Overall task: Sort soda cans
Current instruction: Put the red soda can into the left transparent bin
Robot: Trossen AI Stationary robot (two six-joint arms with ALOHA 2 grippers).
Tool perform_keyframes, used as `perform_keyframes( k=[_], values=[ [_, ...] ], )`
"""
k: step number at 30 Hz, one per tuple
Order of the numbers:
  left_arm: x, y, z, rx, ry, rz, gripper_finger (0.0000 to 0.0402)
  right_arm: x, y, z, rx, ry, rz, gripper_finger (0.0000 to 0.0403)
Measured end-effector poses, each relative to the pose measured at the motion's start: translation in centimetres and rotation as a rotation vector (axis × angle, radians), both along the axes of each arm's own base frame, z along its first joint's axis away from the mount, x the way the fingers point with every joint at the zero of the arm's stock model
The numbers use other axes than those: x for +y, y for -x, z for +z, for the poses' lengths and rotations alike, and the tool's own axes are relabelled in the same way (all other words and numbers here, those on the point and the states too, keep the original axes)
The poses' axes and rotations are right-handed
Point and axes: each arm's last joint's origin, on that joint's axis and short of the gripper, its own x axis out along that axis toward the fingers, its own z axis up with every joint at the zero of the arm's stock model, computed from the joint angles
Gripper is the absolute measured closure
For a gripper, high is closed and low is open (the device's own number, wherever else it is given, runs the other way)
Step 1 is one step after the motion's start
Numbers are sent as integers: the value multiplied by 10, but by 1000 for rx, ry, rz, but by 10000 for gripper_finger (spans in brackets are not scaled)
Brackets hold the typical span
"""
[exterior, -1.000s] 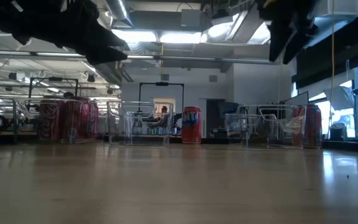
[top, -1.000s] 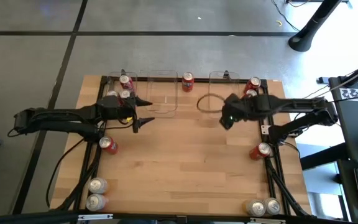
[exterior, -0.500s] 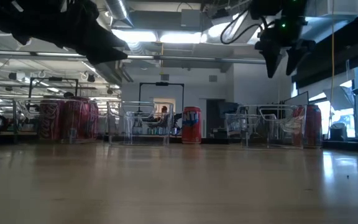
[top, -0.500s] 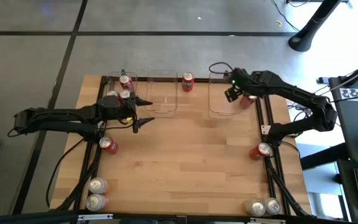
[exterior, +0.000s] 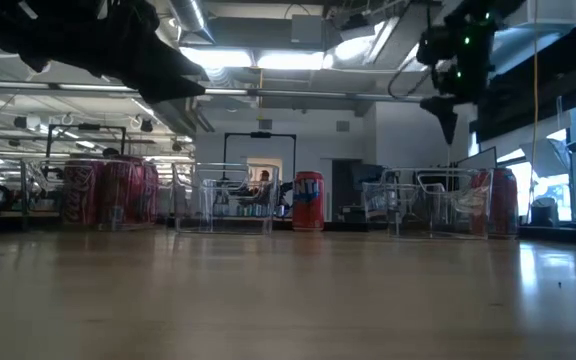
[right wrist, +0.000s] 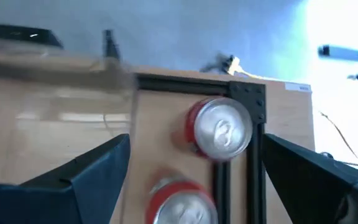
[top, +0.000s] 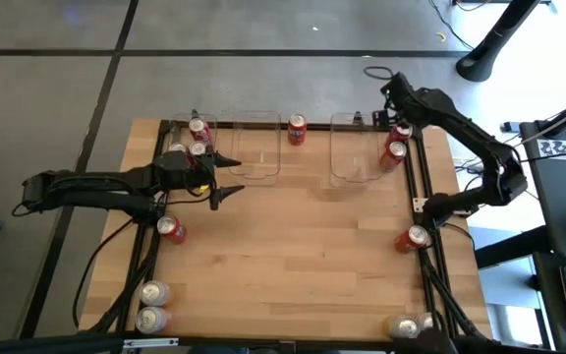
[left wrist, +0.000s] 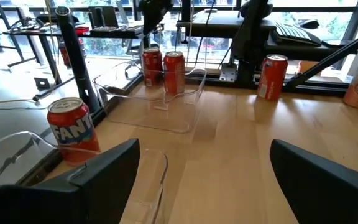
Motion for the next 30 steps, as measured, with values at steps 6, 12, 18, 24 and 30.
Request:
perform_keyframes(
  k=[6, 12, 18, 24, 30],
  values=[
    [0, 0, 1, -8, -1, 0, 53, -27, 0, -14, -45, -7, -28, 42],
    [0, 0, 1, -13, -3, 0, 53, -35, -3, -20, -13, 0, -43, 43],
    [0, 0, 1, -12, -2, 0, 53, -38, -4, -27, 58, 0, -66, 43],
    [0, 0, 1, -11, -6, -1, 53, -44, -10, -40, 119, 4, -119, 43],
    [0, 0, 1, -11, -7, -1, 53, -49, -12, -55, 165, -29, -185, 43]
  ],
)
